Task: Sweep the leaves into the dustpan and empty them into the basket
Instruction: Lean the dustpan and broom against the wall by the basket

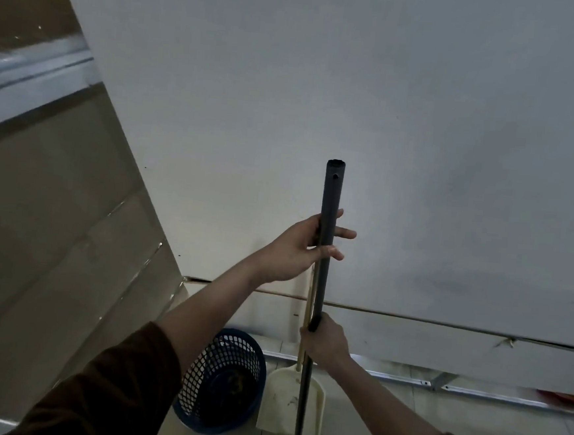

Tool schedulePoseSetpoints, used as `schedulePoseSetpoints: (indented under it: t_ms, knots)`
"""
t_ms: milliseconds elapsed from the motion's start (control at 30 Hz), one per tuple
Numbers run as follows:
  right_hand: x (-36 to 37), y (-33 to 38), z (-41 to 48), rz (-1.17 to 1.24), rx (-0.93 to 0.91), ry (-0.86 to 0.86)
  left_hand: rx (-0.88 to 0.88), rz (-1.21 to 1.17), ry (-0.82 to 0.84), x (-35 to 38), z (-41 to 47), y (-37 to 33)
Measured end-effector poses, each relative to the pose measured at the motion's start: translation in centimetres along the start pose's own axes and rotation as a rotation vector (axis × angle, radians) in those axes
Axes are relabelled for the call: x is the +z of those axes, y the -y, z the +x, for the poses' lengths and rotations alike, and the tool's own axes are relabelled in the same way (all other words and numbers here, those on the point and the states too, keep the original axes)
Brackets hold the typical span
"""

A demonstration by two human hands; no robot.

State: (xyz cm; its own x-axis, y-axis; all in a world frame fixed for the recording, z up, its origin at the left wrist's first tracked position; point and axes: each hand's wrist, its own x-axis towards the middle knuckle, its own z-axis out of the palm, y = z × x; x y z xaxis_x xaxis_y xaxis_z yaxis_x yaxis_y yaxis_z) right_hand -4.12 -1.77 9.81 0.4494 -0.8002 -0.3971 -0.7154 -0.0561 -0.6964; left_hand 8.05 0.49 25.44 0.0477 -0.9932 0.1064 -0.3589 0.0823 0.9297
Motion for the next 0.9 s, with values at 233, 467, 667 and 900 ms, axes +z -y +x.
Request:
schedulePoseSetpoints:
  t_ms: [233,467,667,900]
  knots:
    - [-1.2,1.2,1.4,0.063,-0.049,0.032,-0.064,-0.007,-0.058,-1.2,3.4,1.2]
    - [-2.6,2.3,2.7,0.09,-0.137,0.001,-0.012,0.224,-0.351,-1.0,5.7,2.3]
    - [-3.1,3.8,2.6,-0.018,-0.318,-0.054,0.01,0.435,-0.37,0.4,6.1,2.7]
    - [-3.3,4.6,2.1,-0.222,-0.488,-0.097,0.008,0.478,-0.314,0.0,6.6,2.8]
